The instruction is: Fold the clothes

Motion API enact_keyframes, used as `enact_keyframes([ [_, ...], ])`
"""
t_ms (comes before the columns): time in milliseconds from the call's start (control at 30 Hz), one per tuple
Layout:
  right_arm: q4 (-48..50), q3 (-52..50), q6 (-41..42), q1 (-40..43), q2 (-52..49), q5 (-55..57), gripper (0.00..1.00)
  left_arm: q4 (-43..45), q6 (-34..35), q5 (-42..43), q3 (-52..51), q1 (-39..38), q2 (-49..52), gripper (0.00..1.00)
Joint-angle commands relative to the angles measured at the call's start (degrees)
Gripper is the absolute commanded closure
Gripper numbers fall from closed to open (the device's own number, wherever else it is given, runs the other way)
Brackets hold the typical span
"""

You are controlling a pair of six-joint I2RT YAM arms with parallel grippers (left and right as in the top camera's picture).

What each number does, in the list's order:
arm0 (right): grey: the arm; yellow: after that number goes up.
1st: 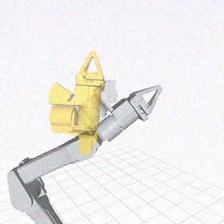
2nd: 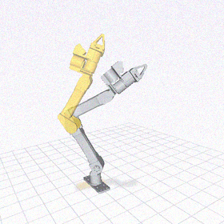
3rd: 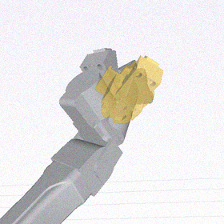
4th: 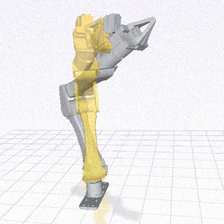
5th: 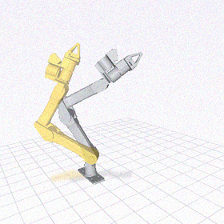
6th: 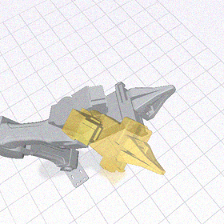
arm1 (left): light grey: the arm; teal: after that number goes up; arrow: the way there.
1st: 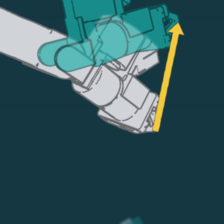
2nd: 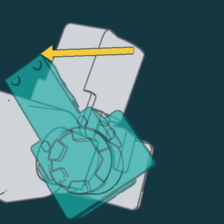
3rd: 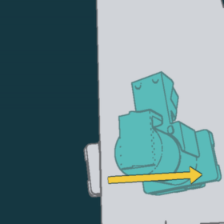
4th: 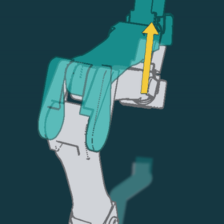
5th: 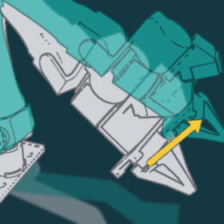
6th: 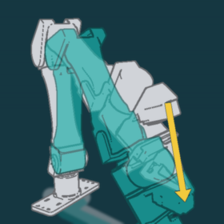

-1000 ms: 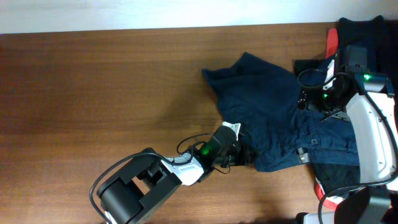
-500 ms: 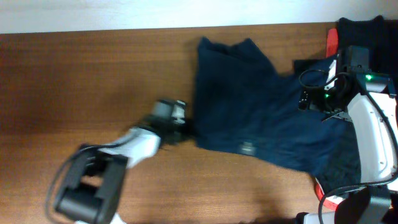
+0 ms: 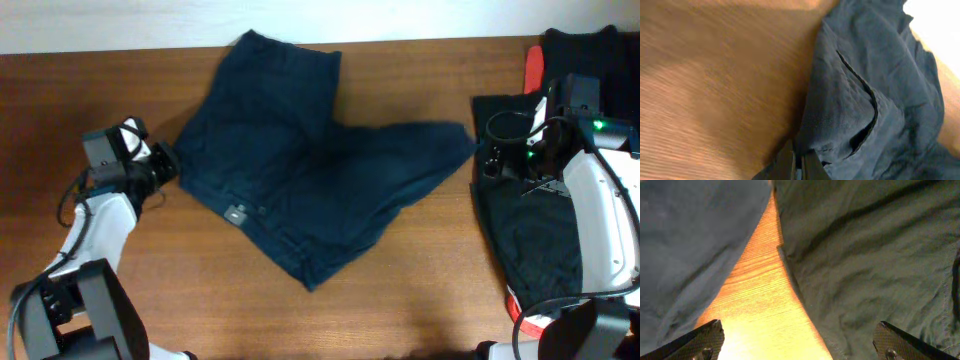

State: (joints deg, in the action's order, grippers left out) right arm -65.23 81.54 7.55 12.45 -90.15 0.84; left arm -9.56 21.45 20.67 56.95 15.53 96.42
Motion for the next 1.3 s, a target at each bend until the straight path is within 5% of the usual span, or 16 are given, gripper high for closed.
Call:
enact_keyframes([
  [0, -0.2, 0.4, 0.5, 0.4, 1.0, 0.0, 0.01, -0.2, -2.1, -2.7, 4.5, 2.9, -1.1, 0.99],
  [100, -0.2, 0.4, 0.5, 0.4, 1.0, 0.0, 0.01, -0.3, -2.1, -2.7, 6.7, 4.7, -1.1, 0.98],
  [133, -0.2, 0.4, 0.5, 0.4, 1.0, -0.2, 0.01, -0.7, -2.1, -2.7, 7.2, 5.2, -1.1, 0.89],
  [200, -0.2, 0.4, 0.5, 0.4, 1.0, -0.2, 0.01, -2.7, -2.2, -2.6, 8.1, 5.4, -1.1, 0.64],
  [233, -0.2, 0.4, 0.5, 0.4, 0.9, -0.7, 0.01, -4.7, -2.3, -2.0, 8.1, 5.2, -1.1, 0.2],
  [267, -0.2, 0.4, 0.4, 0.4, 0.8, -1.5, 0.01, -8.4, -2.3, -0.7, 8.1, 5.1, -1.1, 0.01],
  [500, -0.1, 0.1, 0.4, 0.3, -0.2, -3.1, 0.01, -42.1, -2.2, 1.4, 7.8, 1.9, -1.1, 0.01],
  [767, -1.4, 0.0, 0.2, 0.3, -2.6, -8.5, 0.01, -42.5, 5.6, 2.4, -1.0, -10.0, -1.1, 0.01],
  [933, -1.3, -0.1, -0.5, -1.0, -3.9, -11.0, 0.01, -32.5, 10.9, 2.5, -8.5, -16.4, -1.0, 0.09],
  [1200, 5.6, -1.3, 0.3, -8.0, -12.8, -11.0, 0.01, -28.0, 11.1, 1.9, -10.5, -21.8, -0.9, 0.93],
  [1267, 7.8, -1.3, 2.3, -8.1, -15.6, -11.4, 0.01, -29.8, 11.1, -0.8, -10.5, -21.7, -0.9, 1.0],
])
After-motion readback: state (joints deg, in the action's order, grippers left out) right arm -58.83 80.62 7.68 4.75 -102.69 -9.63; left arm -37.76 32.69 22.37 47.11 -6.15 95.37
